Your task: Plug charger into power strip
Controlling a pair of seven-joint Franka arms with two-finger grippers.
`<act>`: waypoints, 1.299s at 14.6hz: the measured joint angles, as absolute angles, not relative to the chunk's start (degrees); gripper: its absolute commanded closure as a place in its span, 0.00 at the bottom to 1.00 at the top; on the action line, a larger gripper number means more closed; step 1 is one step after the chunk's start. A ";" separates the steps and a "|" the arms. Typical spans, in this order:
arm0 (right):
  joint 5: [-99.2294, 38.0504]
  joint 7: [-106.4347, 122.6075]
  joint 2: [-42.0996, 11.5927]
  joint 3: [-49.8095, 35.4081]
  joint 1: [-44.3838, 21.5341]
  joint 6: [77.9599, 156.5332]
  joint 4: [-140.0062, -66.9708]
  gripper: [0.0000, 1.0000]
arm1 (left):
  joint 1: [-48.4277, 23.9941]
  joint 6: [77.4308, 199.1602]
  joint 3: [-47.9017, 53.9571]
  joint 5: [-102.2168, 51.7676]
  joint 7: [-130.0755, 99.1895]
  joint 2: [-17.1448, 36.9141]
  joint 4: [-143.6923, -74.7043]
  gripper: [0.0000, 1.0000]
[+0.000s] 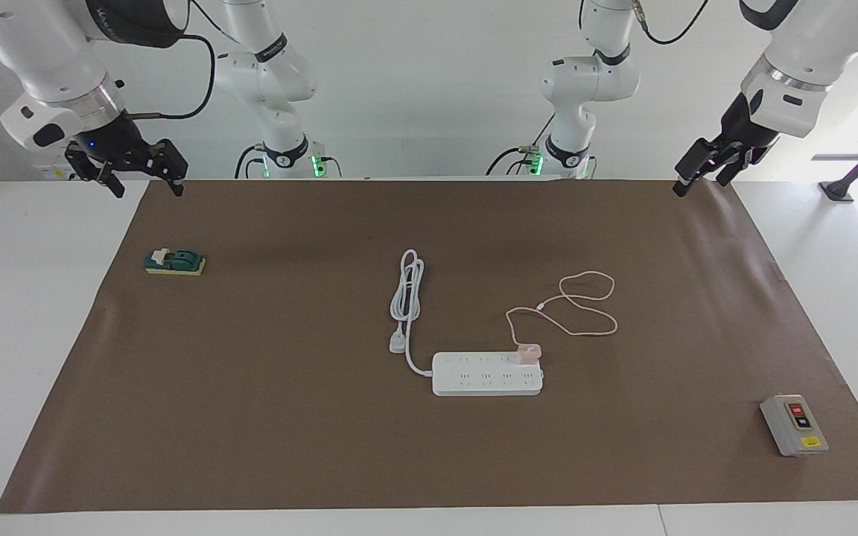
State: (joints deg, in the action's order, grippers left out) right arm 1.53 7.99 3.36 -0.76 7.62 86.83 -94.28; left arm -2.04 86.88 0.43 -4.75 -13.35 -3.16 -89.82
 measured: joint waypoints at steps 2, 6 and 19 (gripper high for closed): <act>1.53 7.99 3.36 -0.76 7.62 86.83 -94.28 0.00 | -2.05 85.69 0.97 -3.55 -8.31 -3.39 -89.88 0.00; 1.53 7.99 3.36 -0.78 7.62 86.83 -94.28 0.00 | -2.11 84.95 2.19 1.56 -2.87 -3.67 -90.24 0.00; 1.53 7.99 3.36 -0.91 7.62 86.83 -94.28 0.00 | -2.72 84.81 2.47 0.18 -6.16 -3.90 -90.56 0.00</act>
